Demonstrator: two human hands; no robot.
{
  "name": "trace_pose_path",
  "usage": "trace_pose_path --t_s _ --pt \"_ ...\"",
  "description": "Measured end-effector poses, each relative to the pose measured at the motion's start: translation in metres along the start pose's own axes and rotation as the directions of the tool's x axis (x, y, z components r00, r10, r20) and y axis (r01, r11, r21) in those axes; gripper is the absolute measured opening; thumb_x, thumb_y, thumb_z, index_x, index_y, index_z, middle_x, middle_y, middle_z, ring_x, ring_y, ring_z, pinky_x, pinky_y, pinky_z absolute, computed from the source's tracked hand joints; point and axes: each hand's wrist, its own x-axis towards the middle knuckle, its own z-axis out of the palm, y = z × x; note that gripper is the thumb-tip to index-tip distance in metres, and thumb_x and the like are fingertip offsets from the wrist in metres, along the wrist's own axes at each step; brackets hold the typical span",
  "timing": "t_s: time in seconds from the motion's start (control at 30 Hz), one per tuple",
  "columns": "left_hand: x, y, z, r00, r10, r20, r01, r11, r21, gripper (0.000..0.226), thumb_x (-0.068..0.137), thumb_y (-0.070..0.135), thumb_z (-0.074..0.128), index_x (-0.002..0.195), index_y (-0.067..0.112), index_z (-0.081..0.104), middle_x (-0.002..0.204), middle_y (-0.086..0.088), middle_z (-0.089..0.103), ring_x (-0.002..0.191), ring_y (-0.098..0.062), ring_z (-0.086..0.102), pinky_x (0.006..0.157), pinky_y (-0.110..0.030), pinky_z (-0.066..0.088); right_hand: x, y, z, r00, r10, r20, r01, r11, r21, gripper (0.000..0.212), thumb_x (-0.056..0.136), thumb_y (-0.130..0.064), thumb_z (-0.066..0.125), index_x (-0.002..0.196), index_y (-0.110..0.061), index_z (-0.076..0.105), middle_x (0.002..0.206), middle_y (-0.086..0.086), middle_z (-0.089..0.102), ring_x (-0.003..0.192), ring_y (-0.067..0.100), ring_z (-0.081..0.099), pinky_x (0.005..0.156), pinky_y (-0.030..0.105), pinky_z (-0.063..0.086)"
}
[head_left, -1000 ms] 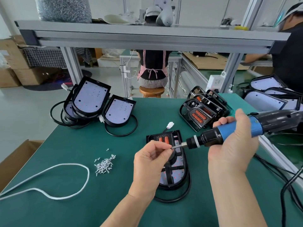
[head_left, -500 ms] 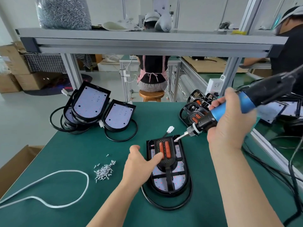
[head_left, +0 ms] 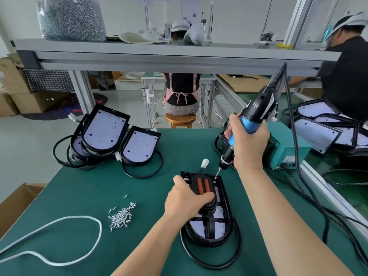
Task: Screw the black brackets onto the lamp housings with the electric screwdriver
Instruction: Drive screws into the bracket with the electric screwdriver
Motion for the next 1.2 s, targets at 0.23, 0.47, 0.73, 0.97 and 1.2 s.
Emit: trace_pose_path --t_s 0.23,0.47,0.73,0.97,1.2 --pt "0.001 -0.004 0.0 1.0 0.003 -0.013 -0.003 0.999 -0.032 0.066 0.07 0.056 0.078 0.097 0.015 0.033 0.086 0.002 0.053 0.069 -0.016 0.052 0.056 -0.03 0.041 -0.002 0.015 -0.002 0.999 0.034 -0.002 -0.034 0.999 -0.038 0.026 0.077 -0.031 0.075 0.084 -0.018 0.054 0.07 0.006 0.061 0.053 0.019 0.062 0.057 0.031 0.053" --pt "0.003 -0.006 0.002 1.0 0.012 -0.022 -0.013 0.999 -0.038 0.065 0.069 0.057 0.078 0.092 0.018 0.031 0.086 0.002 0.055 0.067 -0.014 0.052 0.055 -0.03 0.043 0.0 0.023 -0.004 0.999 0.032 0.002 -0.031 0.998 -0.059 0.024 0.08 -0.026 0.074 0.086 -0.015 0.054 0.072 0.011 0.06 0.052 0.019 0.061 0.055 0.029 0.052" --pt "0.002 -0.007 0.003 1.0 0.006 -0.031 -0.007 0.999 -0.045 0.068 0.067 0.059 0.079 0.094 0.017 0.033 0.085 0.001 0.06 0.069 -0.015 0.057 0.062 -0.034 0.05 0.007 0.026 0.002 0.993 0.079 0.086 -0.07 0.992 -0.106 0.021 0.08 -0.026 0.073 0.085 -0.017 0.055 0.062 -0.003 0.06 0.052 0.017 0.062 0.056 0.03 0.053" --pt "0.002 -0.008 0.002 0.999 0.001 -0.034 -0.004 0.998 -0.061 0.069 0.065 0.061 0.079 0.093 0.018 0.033 0.084 0.001 0.06 0.07 -0.016 0.058 0.064 -0.037 0.053 0.018 0.029 0.009 0.973 0.156 0.17 -0.14 0.985 -0.103 0.028 0.075 -0.026 0.074 0.087 -0.009 0.055 0.066 0.009 0.058 0.051 0.018 0.057 0.054 0.027 0.051" --pt "0.002 -0.008 0.002 1.0 0.0 -0.027 -0.003 0.996 -0.085 0.069 0.066 0.061 0.08 0.095 0.018 0.034 0.086 0.0 0.061 0.073 -0.018 0.06 0.069 -0.04 0.055 0.02 0.034 0.01 0.97 0.16 0.183 -0.14 0.983 -0.12 0.028 0.072 -0.028 0.074 0.086 -0.01 0.058 0.063 0.007 0.058 0.051 0.019 0.057 0.053 0.027 0.05"
